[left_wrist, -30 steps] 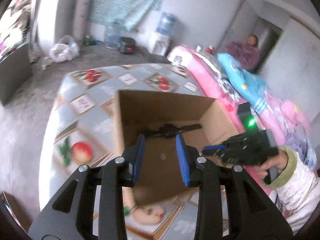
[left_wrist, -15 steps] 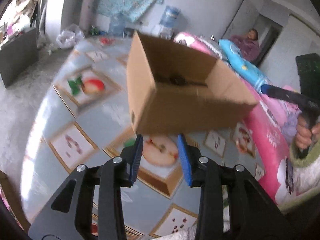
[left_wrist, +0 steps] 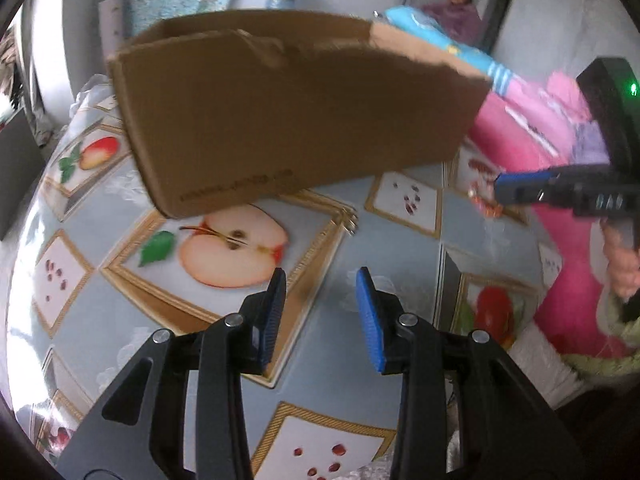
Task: Organize jewelry
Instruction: 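Withdraw both tools from the box toward the pink-orange bead bracelet, then close the right tool on the pink-orange bead bracelet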
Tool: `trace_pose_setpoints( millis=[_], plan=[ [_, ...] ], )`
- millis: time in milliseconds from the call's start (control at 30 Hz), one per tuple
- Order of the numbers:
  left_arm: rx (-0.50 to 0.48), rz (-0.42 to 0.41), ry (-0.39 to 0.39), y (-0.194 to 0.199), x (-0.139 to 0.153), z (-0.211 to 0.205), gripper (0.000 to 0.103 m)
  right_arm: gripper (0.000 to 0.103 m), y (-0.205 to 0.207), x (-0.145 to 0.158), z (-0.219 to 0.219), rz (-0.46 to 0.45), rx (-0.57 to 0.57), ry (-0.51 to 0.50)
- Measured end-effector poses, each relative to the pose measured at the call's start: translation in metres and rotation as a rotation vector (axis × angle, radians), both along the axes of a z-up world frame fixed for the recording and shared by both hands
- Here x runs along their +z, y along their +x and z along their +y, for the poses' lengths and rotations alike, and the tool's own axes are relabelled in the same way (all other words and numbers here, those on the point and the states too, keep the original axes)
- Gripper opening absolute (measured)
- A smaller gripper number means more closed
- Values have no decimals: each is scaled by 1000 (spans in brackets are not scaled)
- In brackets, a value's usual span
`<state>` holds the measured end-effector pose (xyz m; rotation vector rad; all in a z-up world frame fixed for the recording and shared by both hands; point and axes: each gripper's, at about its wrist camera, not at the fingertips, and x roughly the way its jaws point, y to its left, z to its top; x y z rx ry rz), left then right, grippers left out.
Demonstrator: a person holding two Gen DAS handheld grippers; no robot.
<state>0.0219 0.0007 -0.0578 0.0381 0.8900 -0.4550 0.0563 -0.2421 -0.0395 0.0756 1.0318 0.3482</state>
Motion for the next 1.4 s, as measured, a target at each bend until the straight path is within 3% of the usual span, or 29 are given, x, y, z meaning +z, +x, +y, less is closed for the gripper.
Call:
trace_pose_setpoints(
  millis=[167, 433, 833, 1167, 1400],
  plan=[
    [-4, 2, 77, 7, -2, -13, 34, 32, 6, -8, -11, 15, -68, 12],
    [30, 7, 100, 7, -2, -17, 37, 34, 32, -41, -11, 117, -74, 33],
    [10, -23, 74, 31, -6, -40, 36, 34, 34, -48, 19, 83, 33, 147],
    [-81, -74, 131, 39, -8, -63, 24, 34, 36, -51, 9, 89, 47, 224],
    [-120, 49, -11, 34, -6, -64, 23, 34, 36, -52, 5, 87, 51, 267]
  ],
)
